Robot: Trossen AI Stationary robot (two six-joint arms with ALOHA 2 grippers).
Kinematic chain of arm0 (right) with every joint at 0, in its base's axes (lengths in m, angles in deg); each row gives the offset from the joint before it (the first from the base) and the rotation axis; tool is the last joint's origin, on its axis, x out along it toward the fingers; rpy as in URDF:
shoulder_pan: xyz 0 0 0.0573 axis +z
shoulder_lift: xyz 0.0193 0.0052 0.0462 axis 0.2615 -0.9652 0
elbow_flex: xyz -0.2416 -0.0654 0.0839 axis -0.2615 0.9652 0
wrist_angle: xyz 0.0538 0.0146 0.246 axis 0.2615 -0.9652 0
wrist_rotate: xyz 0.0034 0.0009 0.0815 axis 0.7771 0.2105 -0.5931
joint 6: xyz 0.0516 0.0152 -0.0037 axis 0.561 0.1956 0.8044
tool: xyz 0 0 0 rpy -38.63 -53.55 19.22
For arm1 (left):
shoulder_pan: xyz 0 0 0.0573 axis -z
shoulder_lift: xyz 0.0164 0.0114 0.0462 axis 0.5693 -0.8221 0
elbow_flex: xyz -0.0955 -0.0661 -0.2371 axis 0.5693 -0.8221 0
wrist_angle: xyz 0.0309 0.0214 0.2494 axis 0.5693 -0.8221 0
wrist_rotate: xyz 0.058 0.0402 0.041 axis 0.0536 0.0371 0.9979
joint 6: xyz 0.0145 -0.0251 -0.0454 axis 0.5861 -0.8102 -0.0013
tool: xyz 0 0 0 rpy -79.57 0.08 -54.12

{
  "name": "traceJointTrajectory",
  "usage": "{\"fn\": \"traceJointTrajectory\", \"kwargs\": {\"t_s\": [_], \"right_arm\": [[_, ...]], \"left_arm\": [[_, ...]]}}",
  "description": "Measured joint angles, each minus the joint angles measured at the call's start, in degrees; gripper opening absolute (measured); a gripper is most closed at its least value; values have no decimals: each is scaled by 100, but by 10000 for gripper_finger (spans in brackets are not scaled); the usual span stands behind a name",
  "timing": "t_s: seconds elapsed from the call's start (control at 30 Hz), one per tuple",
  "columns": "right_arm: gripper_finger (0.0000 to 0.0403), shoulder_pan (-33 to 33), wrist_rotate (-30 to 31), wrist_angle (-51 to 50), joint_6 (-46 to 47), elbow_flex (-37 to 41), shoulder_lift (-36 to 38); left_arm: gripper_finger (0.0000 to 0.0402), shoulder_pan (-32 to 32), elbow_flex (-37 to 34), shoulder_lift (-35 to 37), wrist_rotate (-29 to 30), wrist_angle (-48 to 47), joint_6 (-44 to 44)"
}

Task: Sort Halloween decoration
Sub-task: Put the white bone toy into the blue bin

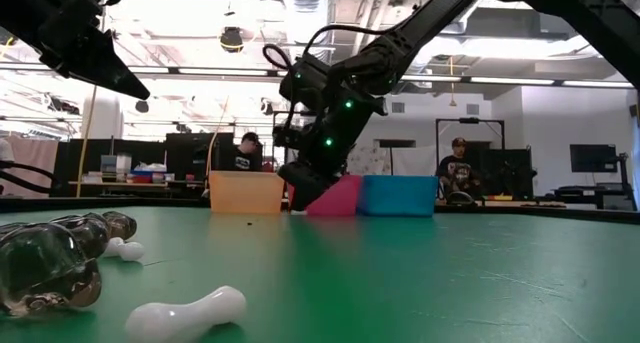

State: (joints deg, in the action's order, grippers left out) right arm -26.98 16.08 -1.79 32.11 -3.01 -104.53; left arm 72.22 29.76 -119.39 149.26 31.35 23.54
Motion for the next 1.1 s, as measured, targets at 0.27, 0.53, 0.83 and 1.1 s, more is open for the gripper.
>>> {"fn": "traceJointTrajectory", "kwargs": {"t_s": [0.27, 0.53, 0.83, 1.1], "right_arm": [[19, 433, -11, -306, -120, 13, 156], [19, 982, -27, -275, -173, 181, 865], [25, 1459, 205, 4250, -18, 3092, 2212], [106, 885, -556, 5094, 202, 3579, 1847]], "left_arm": [[0, 0, 0, 0, -2, 2, 57], [0, 4, 0, 2, -125, -44, 52], [0, 37, 2, -2, -80, -2, 81], [0, 35, 2, -2, 124, 57, 69]]}}
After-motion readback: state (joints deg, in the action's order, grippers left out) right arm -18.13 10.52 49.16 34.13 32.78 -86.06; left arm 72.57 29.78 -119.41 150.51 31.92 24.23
